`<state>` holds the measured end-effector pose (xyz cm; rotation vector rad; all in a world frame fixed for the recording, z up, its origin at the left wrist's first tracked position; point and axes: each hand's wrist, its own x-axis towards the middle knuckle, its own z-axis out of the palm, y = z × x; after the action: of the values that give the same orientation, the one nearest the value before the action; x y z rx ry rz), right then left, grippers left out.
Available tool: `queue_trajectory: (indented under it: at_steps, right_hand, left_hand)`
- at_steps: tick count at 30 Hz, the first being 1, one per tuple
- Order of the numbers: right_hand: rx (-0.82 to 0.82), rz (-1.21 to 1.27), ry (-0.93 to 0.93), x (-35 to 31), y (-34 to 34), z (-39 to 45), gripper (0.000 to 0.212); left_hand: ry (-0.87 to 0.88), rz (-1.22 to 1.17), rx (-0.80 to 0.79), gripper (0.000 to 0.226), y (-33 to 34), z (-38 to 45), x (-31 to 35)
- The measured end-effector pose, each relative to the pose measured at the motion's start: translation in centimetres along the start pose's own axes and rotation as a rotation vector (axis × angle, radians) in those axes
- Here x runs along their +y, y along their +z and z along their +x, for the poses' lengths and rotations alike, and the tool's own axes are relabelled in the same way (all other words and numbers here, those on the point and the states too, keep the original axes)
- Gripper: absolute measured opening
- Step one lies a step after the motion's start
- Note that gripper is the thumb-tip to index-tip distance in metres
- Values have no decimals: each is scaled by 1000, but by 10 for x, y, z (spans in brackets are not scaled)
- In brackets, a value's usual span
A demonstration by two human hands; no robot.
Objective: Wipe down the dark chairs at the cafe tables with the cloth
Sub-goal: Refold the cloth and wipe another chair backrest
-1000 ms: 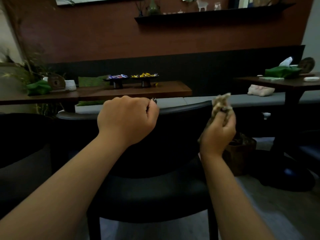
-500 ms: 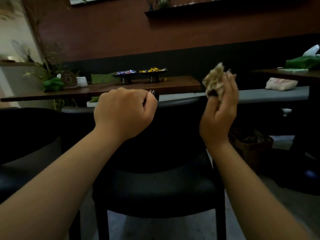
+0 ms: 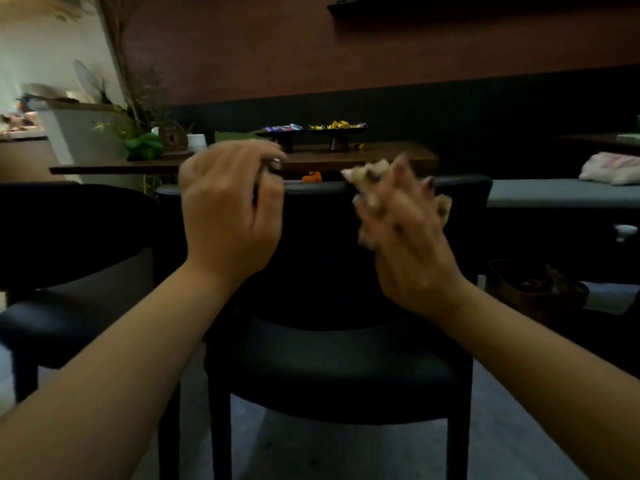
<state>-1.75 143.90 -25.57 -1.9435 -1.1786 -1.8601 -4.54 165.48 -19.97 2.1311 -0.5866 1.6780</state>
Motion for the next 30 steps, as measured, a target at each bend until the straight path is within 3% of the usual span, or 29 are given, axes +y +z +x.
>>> queue_trajectory:
  at_steps: [4,6,12,14,16,18,21,23,25,30]
  right_hand:
    - [-424,29,-518,-11,-1,-33,36]
    - [-551,39,-630,-14,-6,-28,34]
    - [-198,-3,-327,-17,-3,31,35]
    - [-313,30,-358,-28,4,13,31]
    - [-609,96,-462,-39,7,-11,32]
    - [-769,24,-551,-46,7,-21,32]
    - [-588,110,-421,-49,12,4,31]
    - [-372,63,-330,-51,16,33,28]
    - [-281,18,-320,-54,21,39,26]
    - [-765,16,-495,-67,23,-2,26]
  left_hand:
    - [-208,-110,46,47,-2,-9,-31]
    - [-197,-136,50,48,-1,-11,-35]
    - [-64,-180,-48,41,-8,-21,-55]
    - [-33,-180,-91,41,-10,-28,-68]
    - [-69,-185,-111,47,-12,-35,-83]
    - [-104,-189,-107,50,-10,-41,-94]
    - [-95,-174,-81,50,-6,-45,-101]
    - [-93,-171,-60,50,-4,-45,-102]
    - [-93,-182,-39,48,-3,-45,-102]
    - [-87,-199,1,49,-2,-46,-99]
